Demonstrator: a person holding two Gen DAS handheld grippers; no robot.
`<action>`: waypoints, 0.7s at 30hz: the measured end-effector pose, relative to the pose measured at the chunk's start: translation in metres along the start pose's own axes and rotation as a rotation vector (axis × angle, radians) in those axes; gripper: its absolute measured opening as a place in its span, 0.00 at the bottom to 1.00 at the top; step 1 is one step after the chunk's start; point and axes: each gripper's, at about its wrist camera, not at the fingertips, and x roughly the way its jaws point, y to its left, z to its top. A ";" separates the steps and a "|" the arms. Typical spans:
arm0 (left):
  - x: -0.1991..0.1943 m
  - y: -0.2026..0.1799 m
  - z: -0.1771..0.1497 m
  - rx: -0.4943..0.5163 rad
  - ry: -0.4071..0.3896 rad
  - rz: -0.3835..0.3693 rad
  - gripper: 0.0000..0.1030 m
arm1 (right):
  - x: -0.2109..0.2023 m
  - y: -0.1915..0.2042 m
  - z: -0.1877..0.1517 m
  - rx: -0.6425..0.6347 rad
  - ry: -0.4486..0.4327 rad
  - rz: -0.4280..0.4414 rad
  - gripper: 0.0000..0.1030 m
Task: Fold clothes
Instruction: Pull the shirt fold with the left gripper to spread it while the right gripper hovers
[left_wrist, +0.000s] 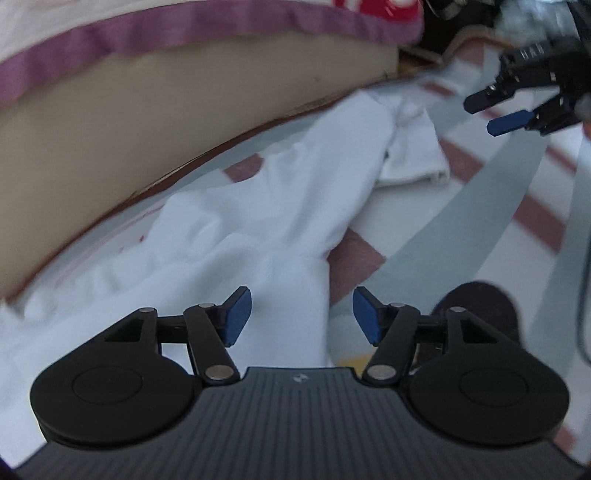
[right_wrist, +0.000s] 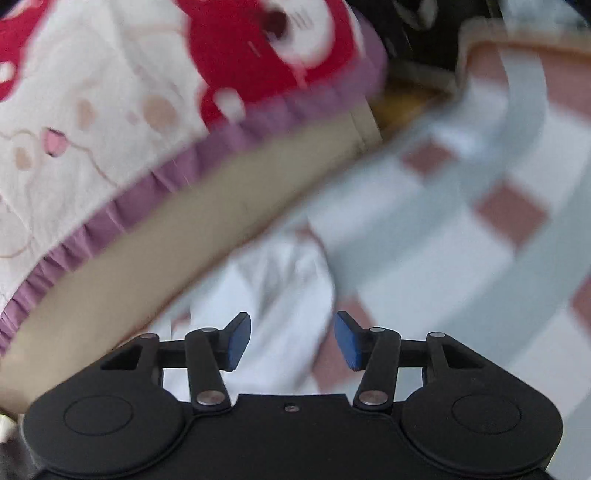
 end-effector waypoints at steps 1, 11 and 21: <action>0.008 -0.005 0.003 0.026 0.018 0.025 0.59 | 0.010 0.000 -0.001 0.005 0.029 0.006 0.54; -0.026 0.021 0.013 -0.039 -0.037 0.149 0.03 | 0.086 0.049 -0.016 -0.313 -0.051 -0.074 0.03; -0.060 0.059 -0.021 -0.263 -0.034 0.078 0.04 | -0.004 0.094 -0.002 -0.850 -0.666 -0.515 0.05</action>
